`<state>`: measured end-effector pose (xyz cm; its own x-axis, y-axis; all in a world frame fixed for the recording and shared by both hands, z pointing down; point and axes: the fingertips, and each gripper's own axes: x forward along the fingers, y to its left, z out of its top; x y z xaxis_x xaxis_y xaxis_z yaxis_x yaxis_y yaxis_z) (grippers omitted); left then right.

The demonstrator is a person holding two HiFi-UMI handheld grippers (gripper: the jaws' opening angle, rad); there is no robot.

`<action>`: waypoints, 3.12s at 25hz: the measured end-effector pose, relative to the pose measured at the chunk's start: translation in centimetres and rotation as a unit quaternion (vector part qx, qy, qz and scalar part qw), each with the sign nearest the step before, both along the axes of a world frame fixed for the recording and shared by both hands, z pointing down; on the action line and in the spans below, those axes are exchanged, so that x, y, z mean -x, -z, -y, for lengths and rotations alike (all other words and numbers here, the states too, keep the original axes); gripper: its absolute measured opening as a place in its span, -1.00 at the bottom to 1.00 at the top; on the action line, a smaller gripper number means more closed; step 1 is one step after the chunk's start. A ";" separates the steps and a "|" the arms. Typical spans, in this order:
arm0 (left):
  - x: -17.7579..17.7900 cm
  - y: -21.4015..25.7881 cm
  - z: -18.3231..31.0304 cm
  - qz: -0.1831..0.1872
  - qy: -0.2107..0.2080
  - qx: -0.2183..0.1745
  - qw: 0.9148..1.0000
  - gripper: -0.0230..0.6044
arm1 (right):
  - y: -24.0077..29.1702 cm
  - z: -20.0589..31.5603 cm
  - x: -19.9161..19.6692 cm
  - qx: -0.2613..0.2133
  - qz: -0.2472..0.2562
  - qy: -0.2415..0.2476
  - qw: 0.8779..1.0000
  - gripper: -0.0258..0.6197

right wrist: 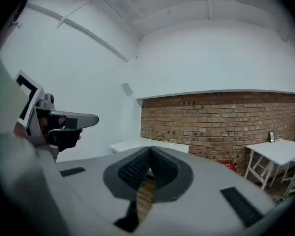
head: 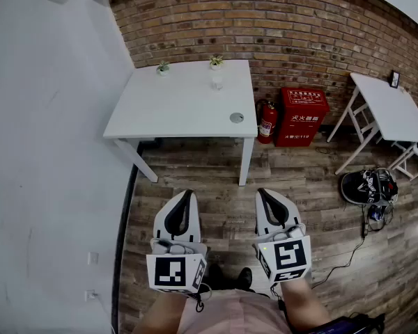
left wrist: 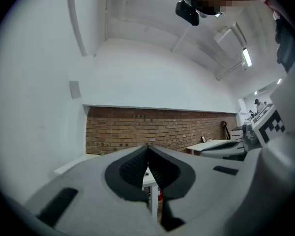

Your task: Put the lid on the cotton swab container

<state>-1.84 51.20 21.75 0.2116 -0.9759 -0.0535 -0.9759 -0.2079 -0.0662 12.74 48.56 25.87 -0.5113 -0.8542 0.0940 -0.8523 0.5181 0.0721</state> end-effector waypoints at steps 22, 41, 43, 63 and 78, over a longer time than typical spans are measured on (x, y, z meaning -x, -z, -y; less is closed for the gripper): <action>-2.6 -1.2 -1.0 -0.003 0.018 0.009 1.000 -0.39 | -0.9 -0.4 -2.5 -0.005 0.005 0.026 1.000 -0.31; 7.0 -2.3 19.2 -0.010 -0.012 0.010 1.000 -0.41 | -2.8 19.1 5.6 0.006 -0.003 -0.013 1.000 -0.38; 7.8 -1.3 21.5 -0.010 -0.023 -0.001 1.000 -0.41 | -1.8 21.2 6.3 -0.004 -0.004 -0.024 1.000 -0.39; 8.3 -5.6 36.4 -0.016 -0.081 0.048 0.995 -0.43 | -4.1 34.7 7.4 0.018 -0.010 -0.063 0.998 -0.41; 5.9 -5.0 53.6 -0.016 -0.053 0.059 0.997 -0.42 | -3.6 53.1 6.5 0.025 0.010 -0.010 1.000 -0.41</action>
